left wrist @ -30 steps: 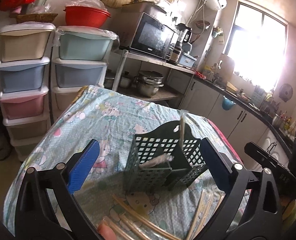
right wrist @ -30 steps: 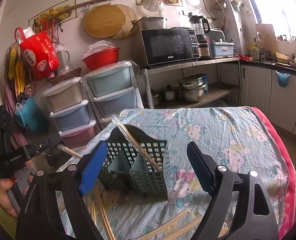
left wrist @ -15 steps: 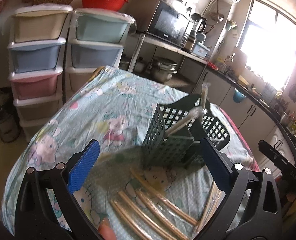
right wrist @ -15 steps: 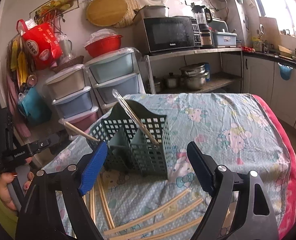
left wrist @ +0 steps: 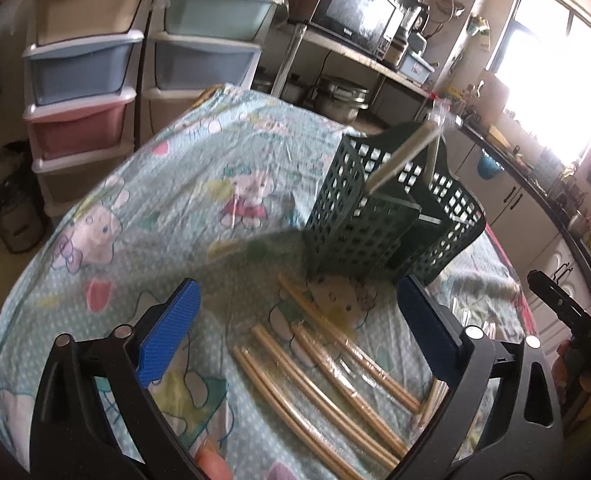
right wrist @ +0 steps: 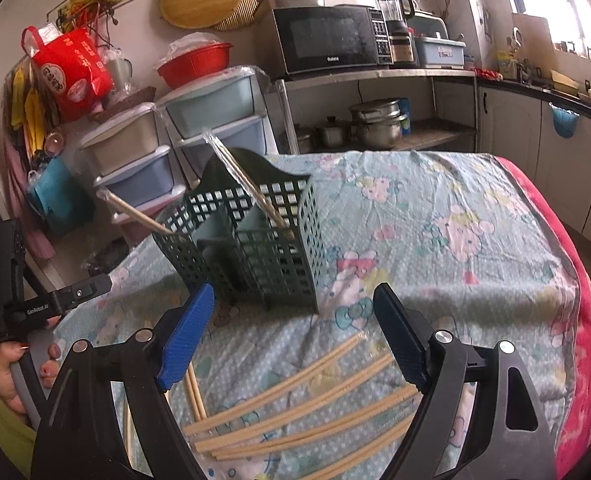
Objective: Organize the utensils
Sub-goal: 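Move both tools back down to the wrapped chopsticks on the cloth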
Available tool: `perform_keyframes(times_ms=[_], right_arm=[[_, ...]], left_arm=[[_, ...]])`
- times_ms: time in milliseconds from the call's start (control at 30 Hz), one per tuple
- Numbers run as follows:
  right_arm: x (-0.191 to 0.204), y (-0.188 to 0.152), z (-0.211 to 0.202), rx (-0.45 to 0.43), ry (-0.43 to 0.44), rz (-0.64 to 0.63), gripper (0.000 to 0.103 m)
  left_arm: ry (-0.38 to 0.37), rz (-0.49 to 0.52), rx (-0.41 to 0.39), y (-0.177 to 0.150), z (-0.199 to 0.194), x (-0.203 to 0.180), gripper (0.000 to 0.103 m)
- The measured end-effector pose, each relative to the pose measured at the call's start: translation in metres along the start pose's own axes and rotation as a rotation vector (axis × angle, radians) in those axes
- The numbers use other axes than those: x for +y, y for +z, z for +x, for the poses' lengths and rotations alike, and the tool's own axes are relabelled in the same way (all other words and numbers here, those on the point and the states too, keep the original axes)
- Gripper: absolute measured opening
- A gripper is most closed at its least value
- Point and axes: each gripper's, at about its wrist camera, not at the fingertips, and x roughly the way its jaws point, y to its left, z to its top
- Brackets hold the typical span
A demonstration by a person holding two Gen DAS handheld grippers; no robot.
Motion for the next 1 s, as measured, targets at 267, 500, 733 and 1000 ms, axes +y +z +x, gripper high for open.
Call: perform_keyframes(times_ms=[267,500,733,1000], right_arm=[[-0.005,-0.008,0.003,0.025,-0.007,0.009,0.079],[-0.010,-0.015,0.007,0.051,-0.020,0.019,0.079],[-0.026,-0.025,0.020,0.121,-0.044,0.056,0.073],[-0.050,-0.033,0.037,0.190,-0.068,0.137,0.066]], left_arm=[[0.000,-0.014,0.082,-0.020,0.013,0.005,0.072],[0.021,-0.053,0.153,-0.038,0.023,0.018,0.053],[0.025,-0.078,0.191,-0.042,0.032,0.024,0.044],[0.018,-0.094,0.209,-0.042,0.043,0.031,0.040]])
